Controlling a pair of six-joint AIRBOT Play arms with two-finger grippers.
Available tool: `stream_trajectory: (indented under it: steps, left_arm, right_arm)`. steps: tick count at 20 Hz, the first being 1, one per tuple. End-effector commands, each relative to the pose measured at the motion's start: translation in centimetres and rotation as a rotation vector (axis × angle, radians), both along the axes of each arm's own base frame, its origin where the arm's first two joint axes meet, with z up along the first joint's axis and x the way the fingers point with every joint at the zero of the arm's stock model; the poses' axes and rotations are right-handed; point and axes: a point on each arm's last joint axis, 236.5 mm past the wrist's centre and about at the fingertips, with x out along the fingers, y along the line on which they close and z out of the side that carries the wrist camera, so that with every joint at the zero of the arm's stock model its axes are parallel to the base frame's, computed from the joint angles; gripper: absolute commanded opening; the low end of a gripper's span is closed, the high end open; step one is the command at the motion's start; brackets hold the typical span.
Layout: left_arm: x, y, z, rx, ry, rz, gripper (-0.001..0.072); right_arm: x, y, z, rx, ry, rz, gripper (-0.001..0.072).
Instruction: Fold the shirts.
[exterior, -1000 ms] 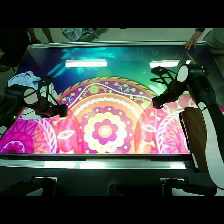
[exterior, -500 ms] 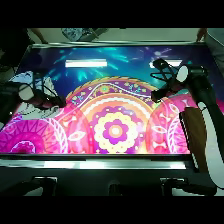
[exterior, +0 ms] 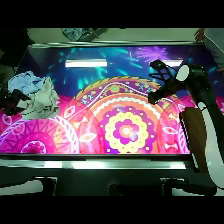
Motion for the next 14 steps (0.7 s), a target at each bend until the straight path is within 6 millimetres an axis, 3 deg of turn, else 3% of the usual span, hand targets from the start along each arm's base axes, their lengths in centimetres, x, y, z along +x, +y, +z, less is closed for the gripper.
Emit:
stream_trajectory:
  steps: [1, 6, 9, 10, 11, 12, 13, 14]
  left_arm:
    - [0.5, 1.1, -4.1, -0.107, -0.003, 0.046, 0.0720]
    - [5.2, -5.2, -7.4, -0.210, -0.106, -0.122, 0.0720]
    - [7.2, -5.7, -7.6, -0.151, -0.158, -0.121, 0.0720]
    - [7.4, -5.5, -7.7, -0.133, -0.161, -0.118, 0.0675]
    - [7.3, -5.4, -7.9, -0.133, -0.156, -0.117, 0.0419]
    - [7.1, -5.5, -8.1, -0.144, -0.146, -0.119, 0.0080]
    - [6.6, -5.9, -8.1, -0.168, -0.130, -0.125, 0.0030]
    - [6.3, -6.3, -7.8, -0.211, -0.119, -0.122, 0.0030]
  right_arm:
    - [-0.1, 1.3, 0.2, 0.046, 0.001, 0.025, 0.0690]
    - [-0.4, 2.0, 0.3, 0.069, 0.006, 0.059, 0.0688]
    - [-1.2, 3.2, 0.5, 0.122, 0.038, 0.068, 0.0674]
    - [-1.6, 3.7, 0.5, 0.143, 0.054, 0.074, 0.0671]
    - [-2.1, 4.1, 0.6, 0.161, 0.070, 0.079, 0.0671]
    - [-2.5, 4.3, 0.6, 0.172, 0.088, 0.085, 0.0671]
    - [-2.8, 4.4, 0.5, 0.173, 0.101, 0.089, 0.0671]
    - [-3.2, 4.4, 0.5, 0.171, 0.116, 0.095, 0.0671]
